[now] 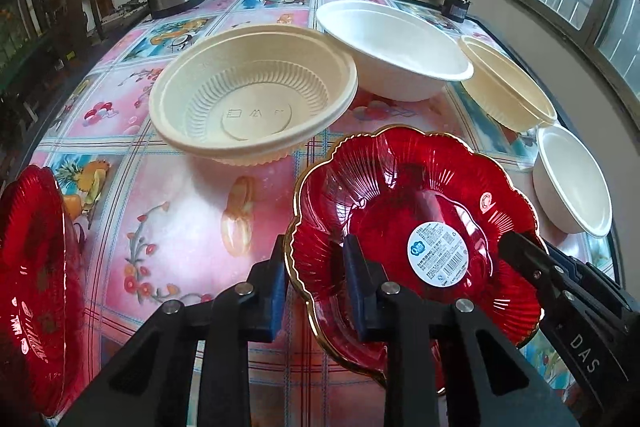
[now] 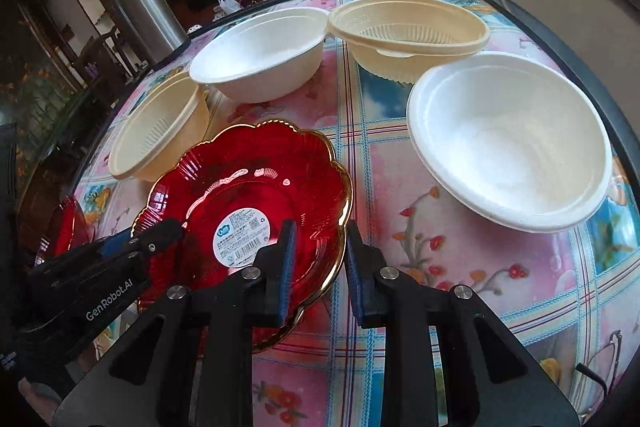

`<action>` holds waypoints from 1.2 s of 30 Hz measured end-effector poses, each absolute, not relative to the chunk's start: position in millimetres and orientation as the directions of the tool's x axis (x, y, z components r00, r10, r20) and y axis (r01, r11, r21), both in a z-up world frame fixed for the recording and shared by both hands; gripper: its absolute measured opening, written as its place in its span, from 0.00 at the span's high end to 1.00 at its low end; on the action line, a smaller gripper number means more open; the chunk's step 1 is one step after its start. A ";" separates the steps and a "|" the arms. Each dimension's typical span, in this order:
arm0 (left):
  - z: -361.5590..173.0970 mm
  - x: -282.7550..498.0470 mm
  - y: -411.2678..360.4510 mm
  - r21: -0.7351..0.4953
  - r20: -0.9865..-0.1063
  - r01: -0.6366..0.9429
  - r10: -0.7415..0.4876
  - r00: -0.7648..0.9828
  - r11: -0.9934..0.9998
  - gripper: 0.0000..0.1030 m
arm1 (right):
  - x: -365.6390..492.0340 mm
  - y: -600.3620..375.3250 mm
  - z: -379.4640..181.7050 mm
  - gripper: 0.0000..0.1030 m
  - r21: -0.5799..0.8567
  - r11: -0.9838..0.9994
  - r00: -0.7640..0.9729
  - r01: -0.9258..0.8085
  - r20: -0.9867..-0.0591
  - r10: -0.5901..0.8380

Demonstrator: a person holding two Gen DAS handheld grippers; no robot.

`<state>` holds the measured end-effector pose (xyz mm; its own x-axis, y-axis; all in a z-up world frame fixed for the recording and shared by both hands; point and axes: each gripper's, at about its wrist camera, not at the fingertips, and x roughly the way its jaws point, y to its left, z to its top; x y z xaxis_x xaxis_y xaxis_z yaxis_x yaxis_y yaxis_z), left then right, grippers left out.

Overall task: Organize plates and bowls
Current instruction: 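Lift the labeled red plate and carry it over the 'WEDDING' plate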

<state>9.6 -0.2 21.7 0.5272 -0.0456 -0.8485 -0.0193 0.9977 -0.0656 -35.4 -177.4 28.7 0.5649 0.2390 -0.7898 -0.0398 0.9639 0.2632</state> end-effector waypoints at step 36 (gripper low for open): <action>87.9 -74.6 155.8 -0.081 -0.763 -0.261 0.108 0.638 0.962 0.75 | -88.9 -18.1 102.0 0.75 0.196 0.915 0.615 -0.352 -0.688 0.384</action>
